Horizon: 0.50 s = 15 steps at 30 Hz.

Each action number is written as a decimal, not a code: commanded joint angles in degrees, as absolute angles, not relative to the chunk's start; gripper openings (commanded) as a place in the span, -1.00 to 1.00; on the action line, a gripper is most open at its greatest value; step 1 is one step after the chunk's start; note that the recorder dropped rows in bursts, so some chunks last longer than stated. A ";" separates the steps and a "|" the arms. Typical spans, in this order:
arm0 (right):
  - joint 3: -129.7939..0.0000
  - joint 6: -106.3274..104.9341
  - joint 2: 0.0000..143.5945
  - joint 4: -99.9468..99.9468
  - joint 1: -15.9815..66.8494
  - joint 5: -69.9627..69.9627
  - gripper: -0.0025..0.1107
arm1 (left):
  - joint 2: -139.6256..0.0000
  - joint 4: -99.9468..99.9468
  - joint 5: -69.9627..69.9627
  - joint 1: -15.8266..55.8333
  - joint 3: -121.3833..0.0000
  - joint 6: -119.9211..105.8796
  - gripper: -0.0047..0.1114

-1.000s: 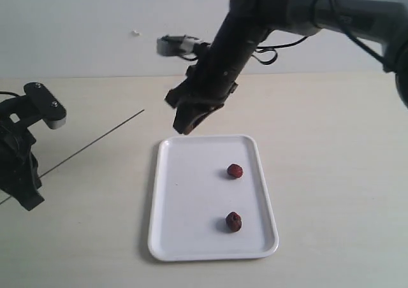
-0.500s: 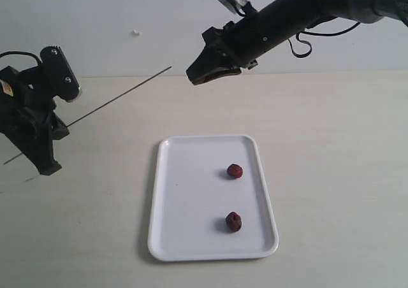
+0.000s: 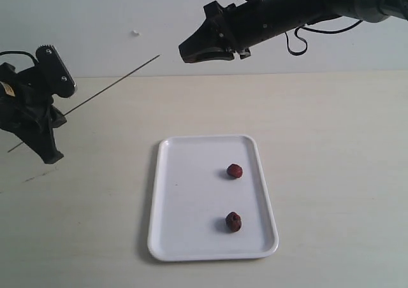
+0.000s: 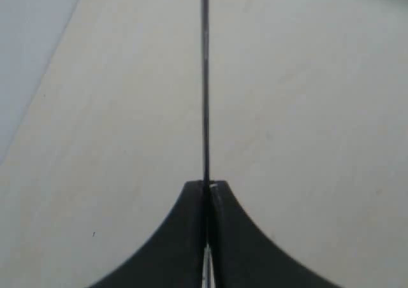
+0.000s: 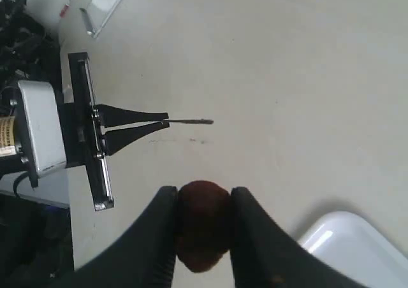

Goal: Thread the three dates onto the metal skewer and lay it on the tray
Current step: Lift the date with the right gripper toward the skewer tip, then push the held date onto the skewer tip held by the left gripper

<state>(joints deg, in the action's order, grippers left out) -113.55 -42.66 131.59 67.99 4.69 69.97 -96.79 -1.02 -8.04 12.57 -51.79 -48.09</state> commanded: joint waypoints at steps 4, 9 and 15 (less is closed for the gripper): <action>-114.18 -41.84 130.84 72.01 3.85 69.96 -0.53 | -96.77 -0.84 -4.10 12.88 -51.53 -47.80 -0.92; -114.18 -40.30 130.84 73.93 3.85 69.96 -0.53 | -96.77 -0.84 -2.65 14.95 -51.53 -48.79 -0.92; -114.18 -40.28 130.84 73.93 3.99 69.96 -0.53 | -96.77 -0.84 -2.39 15.42 -51.53 -48.79 -0.92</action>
